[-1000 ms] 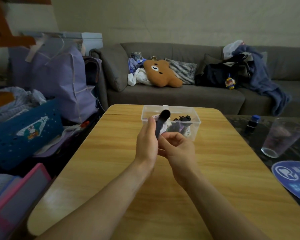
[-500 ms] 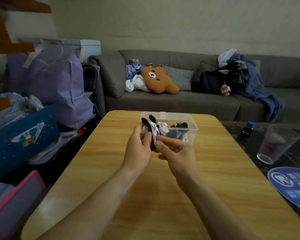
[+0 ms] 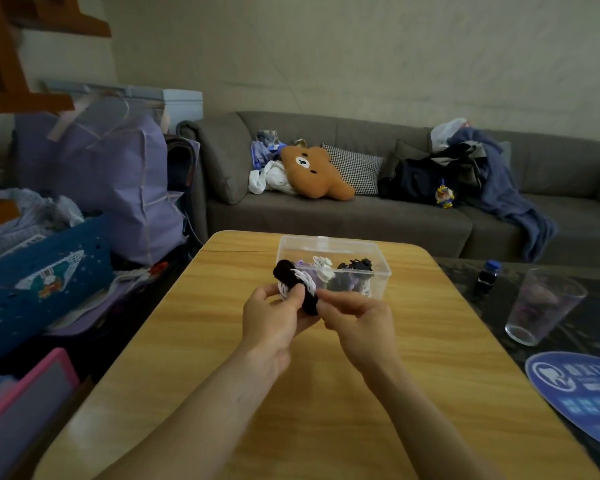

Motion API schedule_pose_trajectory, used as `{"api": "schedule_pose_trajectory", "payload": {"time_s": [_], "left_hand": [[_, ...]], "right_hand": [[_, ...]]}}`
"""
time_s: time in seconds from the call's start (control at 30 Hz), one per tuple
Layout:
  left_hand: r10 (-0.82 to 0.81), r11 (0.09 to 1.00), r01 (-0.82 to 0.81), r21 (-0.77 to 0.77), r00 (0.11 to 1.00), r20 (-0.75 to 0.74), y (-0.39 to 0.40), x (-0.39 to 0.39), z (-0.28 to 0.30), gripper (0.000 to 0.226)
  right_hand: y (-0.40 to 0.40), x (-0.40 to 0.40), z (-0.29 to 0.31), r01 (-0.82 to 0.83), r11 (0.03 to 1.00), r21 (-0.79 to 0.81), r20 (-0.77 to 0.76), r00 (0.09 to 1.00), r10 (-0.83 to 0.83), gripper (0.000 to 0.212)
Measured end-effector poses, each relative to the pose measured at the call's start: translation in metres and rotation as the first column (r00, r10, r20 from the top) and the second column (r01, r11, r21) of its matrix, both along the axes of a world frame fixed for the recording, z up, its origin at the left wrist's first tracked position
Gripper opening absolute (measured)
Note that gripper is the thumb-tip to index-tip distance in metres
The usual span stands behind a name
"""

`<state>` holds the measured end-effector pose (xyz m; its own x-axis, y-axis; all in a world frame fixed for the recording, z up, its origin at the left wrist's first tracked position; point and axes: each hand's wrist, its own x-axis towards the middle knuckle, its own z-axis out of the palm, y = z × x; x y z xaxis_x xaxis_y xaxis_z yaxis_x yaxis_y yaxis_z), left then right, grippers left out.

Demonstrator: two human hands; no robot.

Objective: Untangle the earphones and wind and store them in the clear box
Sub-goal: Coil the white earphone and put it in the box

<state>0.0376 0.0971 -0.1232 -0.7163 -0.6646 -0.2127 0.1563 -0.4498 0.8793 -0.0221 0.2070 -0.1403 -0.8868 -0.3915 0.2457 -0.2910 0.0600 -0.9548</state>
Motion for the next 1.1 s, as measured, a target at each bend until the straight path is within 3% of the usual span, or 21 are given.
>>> {"api": "schedule_pose_trajectory", "payload": {"time_s": [0.13, 0.23, 0.33, 0.4, 0.47, 0.53, 0.6, 0.7, 0.77, 0.87, 1.0, 1.1], "left_hand": [[0.035, 0.996, -0.033, 0.086, 0.999, -0.019, 0.003, -0.002, 0.000, 0.025], [0.064, 0.996, -0.063, 0.069, 0.998, -0.016, 0.006, -0.004, 0.003, 0.024], [0.000, 0.993, 0.002, -0.114, 1.000, 0.016, 0.012, -0.005, 0.009, 0.015], [0.011, 0.949, -0.004, -0.314, 1.000, 0.019, 0.010, -0.004, 0.015, 0.012], [0.128, 0.781, -0.073, -0.621, 0.991, 0.045, -0.004, -0.004, 0.013, 0.022], [0.271, 0.534, -0.099, -0.840, 0.961, 0.058, -0.025, -0.005, 0.005, 0.040], [0.297, 0.410, -0.017, -0.912, 0.948, 0.116, -0.044, -0.010, -0.008, 0.056], [0.185, 0.332, 0.259, -0.907, 0.925, 0.332, -0.059, -0.022, -0.024, 0.065], [0.112, 0.326, 0.349, -0.878, 0.909, 0.403, -0.062, -0.026, -0.030, 0.060], [0.066, 0.377, 0.279, -0.883, 0.943, 0.326, -0.059, -0.026, -0.028, 0.039], [0.023, 0.435, 0.249, -0.865, 0.957, 0.288, -0.055, -0.011, -0.010, 0.017], [-0.023, 0.466, 0.278, -0.840, 0.953, 0.303, -0.055, 0.004, 0.006, 0.005]], "right_hand": [[-0.007, 0.009, 0.003, -0.007, 0.997, 0.079, -0.127, 0.992, 0.017, 0.020], [-0.011, 0.010, 0.005, 0.057, 0.998, 0.014, -0.207, 0.977, -0.053, 0.023], [-0.008, 0.002, 0.003, 0.156, 0.985, -0.077, -0.163, 0.972, -0.167, 0.011], [-0.005, -0.004, 0.003, 0.189, 0.975, -0.114, -0.128, 0.971, -0.203, 0.013], [-0.002, -0.006, 0.004, 0.220, 0.964, -0.150, -0.124, 0.963, -0.239, 0.019], [-0.003, -0.010, 0.005, 0.260, 0.950, -0.173, -0.121, 0.952, -0.282, 0.021], [-0.006, -0.017, 0.006, 0.269, 0.944, -0.193, -0.100, 0.951, -0.292, 0.017], [-0.011, -0.026, 0.013, 0.262, 0.956, -0.135, -0.119, 0.953, -0.278, 0.016], [-0.018, -0.033, 0.022, 0.278, 0.955, -0.102, -0.196, 0.936, -0.294, 0.021], [-0.031, -0.045, 0.036, 0.285, 0.947, -0.147, -0.221, 0.924, -0.312, 0.032], [-0.048, -0.060, 0.048, 0.303, 0.949, 0.087, -0.492, 0.841, -0.223, 0.025], [-0.062, -0.055, 0.046, 0.287, 0.933, 0.218, -0.528, 0.839, -0.135, 0.026]]}}
